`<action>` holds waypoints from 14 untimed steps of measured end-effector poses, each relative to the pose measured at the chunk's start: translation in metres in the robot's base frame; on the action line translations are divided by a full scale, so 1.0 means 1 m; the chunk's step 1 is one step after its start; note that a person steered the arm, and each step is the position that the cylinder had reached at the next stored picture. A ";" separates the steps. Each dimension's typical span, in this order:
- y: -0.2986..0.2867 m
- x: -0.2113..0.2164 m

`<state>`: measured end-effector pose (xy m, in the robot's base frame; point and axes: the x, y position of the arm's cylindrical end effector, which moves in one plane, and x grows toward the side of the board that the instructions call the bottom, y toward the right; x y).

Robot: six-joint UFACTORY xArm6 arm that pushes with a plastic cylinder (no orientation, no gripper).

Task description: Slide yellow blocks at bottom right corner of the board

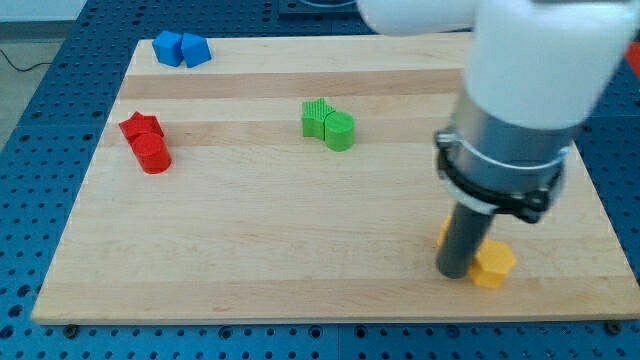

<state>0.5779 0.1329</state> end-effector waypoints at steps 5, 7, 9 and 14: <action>-0.060 -0.082; -0.012 -0.066; 0.025 -0.055; -0.032 -0.021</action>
<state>0.5568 0.1005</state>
